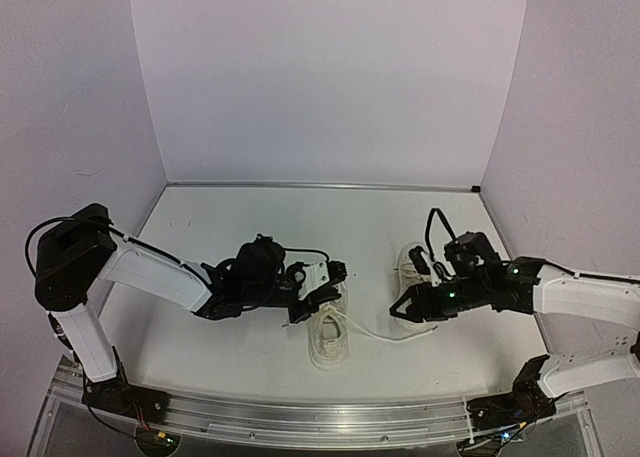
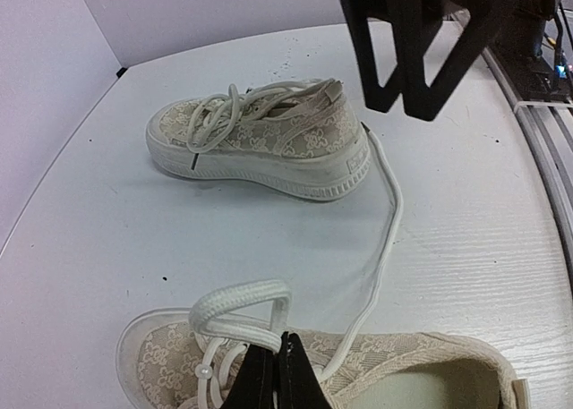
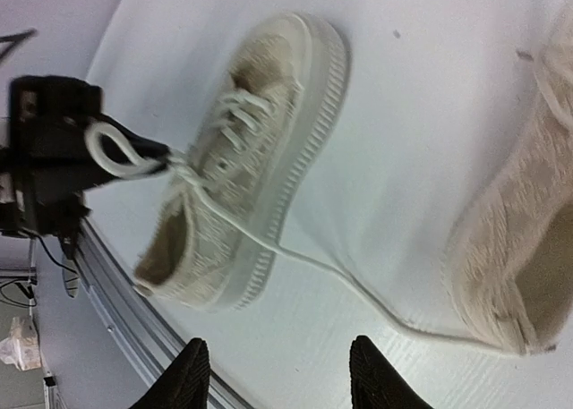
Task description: Tie the shoes
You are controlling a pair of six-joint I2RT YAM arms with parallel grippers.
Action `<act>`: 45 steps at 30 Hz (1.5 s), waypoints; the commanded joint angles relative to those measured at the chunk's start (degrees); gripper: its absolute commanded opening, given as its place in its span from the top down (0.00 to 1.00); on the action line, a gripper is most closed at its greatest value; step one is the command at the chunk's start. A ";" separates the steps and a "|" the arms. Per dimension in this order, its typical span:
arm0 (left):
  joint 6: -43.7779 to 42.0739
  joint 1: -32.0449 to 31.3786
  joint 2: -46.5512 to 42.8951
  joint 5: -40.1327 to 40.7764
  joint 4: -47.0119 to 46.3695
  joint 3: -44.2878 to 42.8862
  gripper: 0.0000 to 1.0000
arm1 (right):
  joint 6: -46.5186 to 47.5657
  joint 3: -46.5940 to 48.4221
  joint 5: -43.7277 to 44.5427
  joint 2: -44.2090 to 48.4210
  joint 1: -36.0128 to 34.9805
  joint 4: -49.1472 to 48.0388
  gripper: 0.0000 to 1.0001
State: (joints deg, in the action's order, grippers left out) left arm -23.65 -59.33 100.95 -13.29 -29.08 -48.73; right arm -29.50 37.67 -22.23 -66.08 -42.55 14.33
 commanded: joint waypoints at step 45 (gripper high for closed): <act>0.35 -0.25 0.14 -0.25 -3.17 -1.31 1.00 | -9.94 4.32 29.04 -22.89 0.68 1.25 0.37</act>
State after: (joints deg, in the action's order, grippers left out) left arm -23.57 -59.33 101.03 -13.32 -30.04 -48.73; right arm -43.05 39.84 3.64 -87.60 -44.81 17.15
